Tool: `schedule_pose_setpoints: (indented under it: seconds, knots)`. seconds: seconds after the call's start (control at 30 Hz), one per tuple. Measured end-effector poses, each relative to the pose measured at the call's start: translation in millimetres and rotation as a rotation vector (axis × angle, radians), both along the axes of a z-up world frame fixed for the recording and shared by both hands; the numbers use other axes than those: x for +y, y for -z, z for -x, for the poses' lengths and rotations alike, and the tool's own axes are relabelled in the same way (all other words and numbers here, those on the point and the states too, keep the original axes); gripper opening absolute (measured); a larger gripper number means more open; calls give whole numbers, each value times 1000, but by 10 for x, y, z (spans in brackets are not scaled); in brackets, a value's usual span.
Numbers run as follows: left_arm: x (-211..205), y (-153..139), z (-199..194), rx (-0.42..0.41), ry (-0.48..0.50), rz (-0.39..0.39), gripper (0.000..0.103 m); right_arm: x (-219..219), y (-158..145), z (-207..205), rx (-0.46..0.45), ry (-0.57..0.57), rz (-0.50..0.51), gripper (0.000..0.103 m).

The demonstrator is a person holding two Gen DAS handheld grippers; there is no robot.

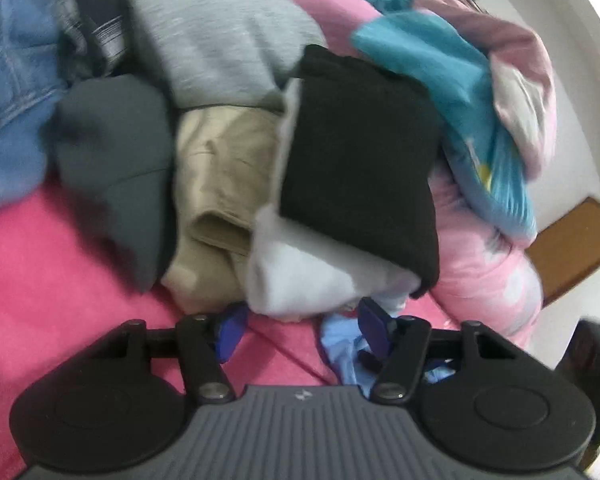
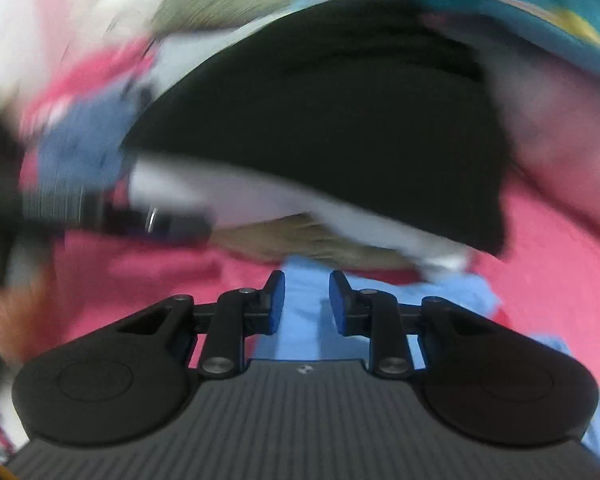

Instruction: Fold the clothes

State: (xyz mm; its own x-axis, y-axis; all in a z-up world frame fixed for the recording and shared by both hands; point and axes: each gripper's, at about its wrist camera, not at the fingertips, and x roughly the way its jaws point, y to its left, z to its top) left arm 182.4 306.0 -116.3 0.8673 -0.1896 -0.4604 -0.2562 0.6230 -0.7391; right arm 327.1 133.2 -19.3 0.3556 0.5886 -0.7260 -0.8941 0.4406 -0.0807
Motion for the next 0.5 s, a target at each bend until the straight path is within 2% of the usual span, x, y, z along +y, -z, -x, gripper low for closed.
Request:
schedule_pose_setpoints:
  seconds: [0.1, 0.2, 0.23, 0.33, 0.43, 0.5]
  knots:
    - [67, 31, 2, -5, 5, 34, 59, 257, 179, 188, -138, -53, 81, 31]
    - [149, 43, 3, -9, 15, 84, 59, 398, 380, 161, -194, -10, 129, 29]
    - [174, 51, 8, -10, 21, 98, 59, 397, 394, 123, -184, 19, 115, 29]
    - [236, 84, 5, -10, 35, 136, 59, 323, 319, 40, -124, 115, 43, 3]
    - [255, 111, 7, -8, 43, 167, 59, 156, 162, 25, -52, 187, -66, 3]
    - [263, 106, 7, -6, 45, 175, 59, 8, 26, 114, -8, 164, -178, 3]
